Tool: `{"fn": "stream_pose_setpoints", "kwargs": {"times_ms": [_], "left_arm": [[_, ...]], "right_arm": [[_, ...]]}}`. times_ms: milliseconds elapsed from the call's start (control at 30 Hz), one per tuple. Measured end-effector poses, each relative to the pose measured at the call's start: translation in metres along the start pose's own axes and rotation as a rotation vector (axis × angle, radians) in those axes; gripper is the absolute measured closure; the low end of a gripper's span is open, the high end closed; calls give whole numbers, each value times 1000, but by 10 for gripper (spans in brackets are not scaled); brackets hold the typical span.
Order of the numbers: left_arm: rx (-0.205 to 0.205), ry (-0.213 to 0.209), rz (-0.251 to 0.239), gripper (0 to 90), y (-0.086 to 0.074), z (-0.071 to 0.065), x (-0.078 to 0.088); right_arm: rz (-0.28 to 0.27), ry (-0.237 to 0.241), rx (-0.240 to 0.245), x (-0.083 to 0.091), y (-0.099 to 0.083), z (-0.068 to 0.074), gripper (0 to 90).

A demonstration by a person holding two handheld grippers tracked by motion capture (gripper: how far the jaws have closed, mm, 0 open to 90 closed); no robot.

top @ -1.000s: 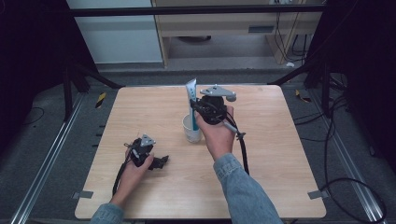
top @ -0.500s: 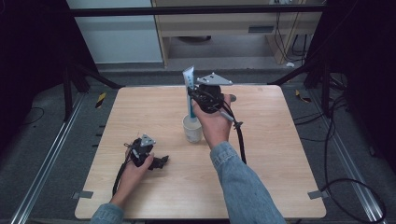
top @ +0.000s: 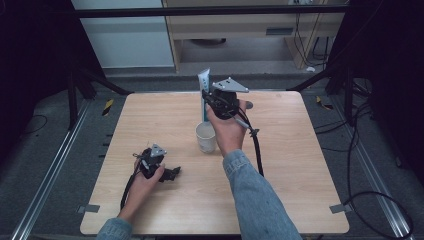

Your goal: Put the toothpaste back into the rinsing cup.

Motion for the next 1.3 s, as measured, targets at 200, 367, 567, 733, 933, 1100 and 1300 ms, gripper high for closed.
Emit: {"fn": "stream_pose_setpoints", "kwargs": {"times_ms": [200, 367, 567, 733, 933, 1100, 1300], "left_arm": [[0, 0, 0, 0, 0, 0, 0], [0, -1, 0, 0, 0, 0, 0], [0, -1, 0, 0, 0, 0, 0], [0, -1, 0, 0, 0, 0, 0], [0, -1, 0, 0, 0, 0, 0], [0, -1, 0, 0, 0, 0, 0], [0, -1, 0, 0, 0, 0, 0]], "right_arm": [[-8, -12, 7, -3, -6, 1, 788], [-5, -17, 14, -6, -14, 1, 788], [-3, -21, 4, -8, -19, 1, 788], [0, -25, 9, -9, -21, 2, 788], [7, -22, 10, -10, -28, 2, 788], [15, -24, 17, -12, -34, 3, 788], [35, -22, 16, -15, -50, 4, 788]]}}
Point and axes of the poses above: each handheld gripper's, and its own axes: x roughly backward along the jaws, y roughly out of its top, z roughly to its left, the point moved 5 cm from there along -x, roughly forward along the jaws, and after that the axes turned 10 degrees about -y, right-handed, at the moved point
